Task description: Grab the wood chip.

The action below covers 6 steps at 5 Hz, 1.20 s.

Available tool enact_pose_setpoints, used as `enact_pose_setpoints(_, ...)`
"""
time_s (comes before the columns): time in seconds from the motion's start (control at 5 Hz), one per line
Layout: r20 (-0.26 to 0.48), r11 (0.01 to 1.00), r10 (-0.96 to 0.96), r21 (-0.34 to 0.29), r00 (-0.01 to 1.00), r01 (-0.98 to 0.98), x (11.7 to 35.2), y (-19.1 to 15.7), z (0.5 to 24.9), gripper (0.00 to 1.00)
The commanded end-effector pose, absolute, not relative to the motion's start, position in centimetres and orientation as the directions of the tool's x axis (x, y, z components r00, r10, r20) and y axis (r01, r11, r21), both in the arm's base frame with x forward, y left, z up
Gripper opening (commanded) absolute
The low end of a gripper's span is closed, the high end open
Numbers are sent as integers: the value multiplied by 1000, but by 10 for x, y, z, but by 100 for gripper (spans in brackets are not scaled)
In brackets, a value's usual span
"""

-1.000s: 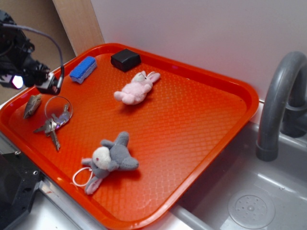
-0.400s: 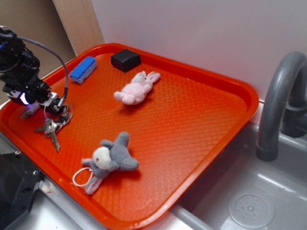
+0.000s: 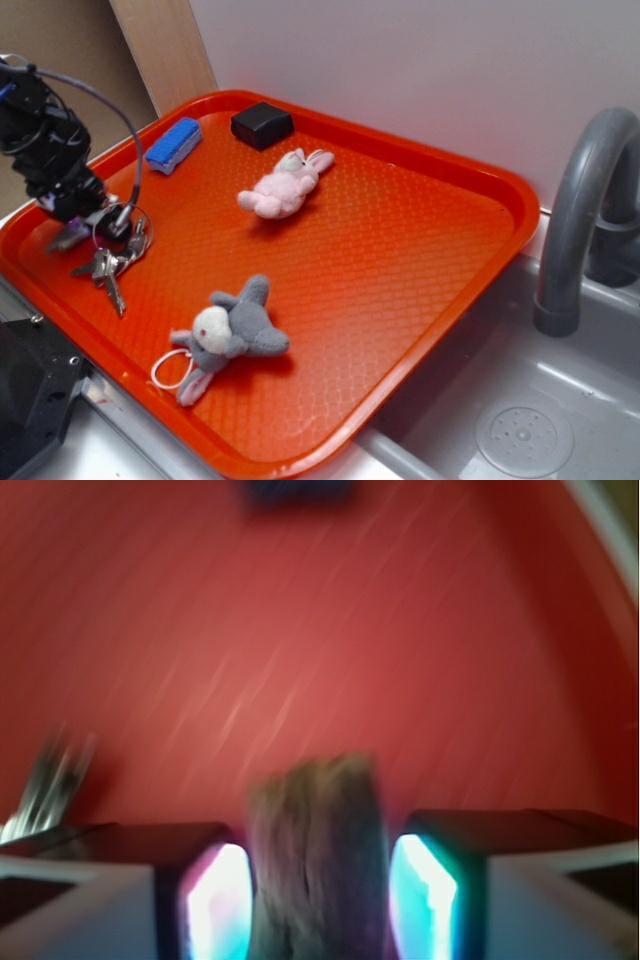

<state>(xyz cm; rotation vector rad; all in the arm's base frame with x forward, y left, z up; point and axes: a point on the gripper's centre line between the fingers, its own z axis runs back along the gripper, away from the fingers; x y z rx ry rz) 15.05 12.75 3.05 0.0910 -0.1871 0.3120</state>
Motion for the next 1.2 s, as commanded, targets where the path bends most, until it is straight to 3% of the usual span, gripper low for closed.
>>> enact_pose_setpoints(0.0, 108, 959, 100, 255, 989, -125, 172, 118, 110, 0)
enact_pose_setpoints(0.2, 92, 954, 86, 280, 992, -109, 197, 92, 148, 0)
enact_pose_setpoints(0.4, 55, 975, 4, 222, 998, -16, 227, 48, 177, 0)
enact_pose_setpoints(0.6, 76, 986, -48, 165, 996, 35, 238, 27, 204, 0)
enact_pose_setpoints(1.0, 129, 979, -155, 155, 979, 134, 232, 9, 246, 0)
